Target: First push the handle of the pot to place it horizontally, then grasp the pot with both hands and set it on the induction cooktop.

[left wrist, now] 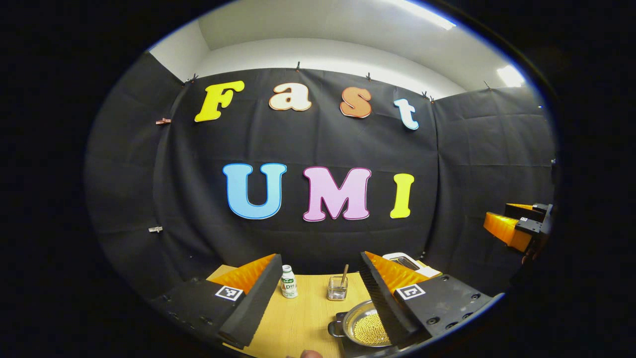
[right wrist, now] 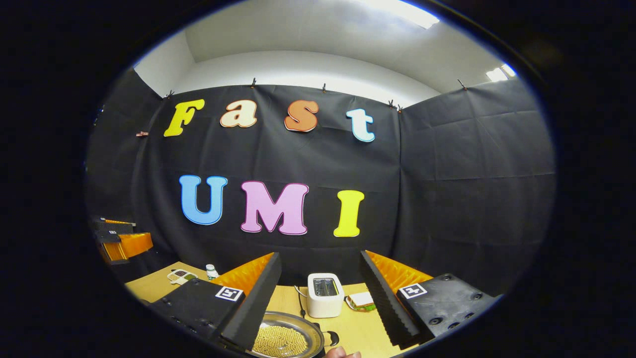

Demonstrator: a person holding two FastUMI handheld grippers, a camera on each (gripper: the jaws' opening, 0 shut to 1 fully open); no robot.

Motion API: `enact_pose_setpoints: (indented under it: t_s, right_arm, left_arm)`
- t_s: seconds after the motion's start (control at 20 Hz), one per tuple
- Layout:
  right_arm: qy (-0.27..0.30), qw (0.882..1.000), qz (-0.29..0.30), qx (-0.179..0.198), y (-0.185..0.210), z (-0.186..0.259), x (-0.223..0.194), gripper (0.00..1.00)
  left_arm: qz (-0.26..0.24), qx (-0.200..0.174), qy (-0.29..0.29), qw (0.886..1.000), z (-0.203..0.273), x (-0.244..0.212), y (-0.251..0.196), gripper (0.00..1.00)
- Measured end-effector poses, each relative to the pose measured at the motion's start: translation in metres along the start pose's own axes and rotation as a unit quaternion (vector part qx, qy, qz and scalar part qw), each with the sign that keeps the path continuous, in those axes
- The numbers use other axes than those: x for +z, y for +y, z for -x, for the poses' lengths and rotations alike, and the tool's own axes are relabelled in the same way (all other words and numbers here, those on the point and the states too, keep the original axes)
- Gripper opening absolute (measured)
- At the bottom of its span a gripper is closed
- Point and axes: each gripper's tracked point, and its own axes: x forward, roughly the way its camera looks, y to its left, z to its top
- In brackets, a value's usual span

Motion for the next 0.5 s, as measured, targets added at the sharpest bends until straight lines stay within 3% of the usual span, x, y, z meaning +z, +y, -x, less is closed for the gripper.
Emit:
enact_pose_setpoints:
  t_s: [0.1, 0.15, 0.5]
  right_arm:
    - [-0.001, 1.000, -0.001, 0.001, 0.0017, 0.0028, 0.0003, 0.94]
    - [0.002, 1.000, -0.001, 0.002, 0.0025, 0.0045, -0.0008, 0.98]
    - [0.005, 1.000, -0.004, 0.001, 0.0030, 0.0102, -0.0030, 0.98]
  left_arm:
    - [0.002, -0.005, 0.004, 1.000, 0.0017, -0.0018, -0.0011, 0.96]
    - [0.003, -0.007, 0.006, 1.000, 0.0027, -0.0020, -0.0019, 0.96]
    - [0.005, -0.012, 0.011, 1.000, 0.0064, -0.0053, -0.0004, 0.96]
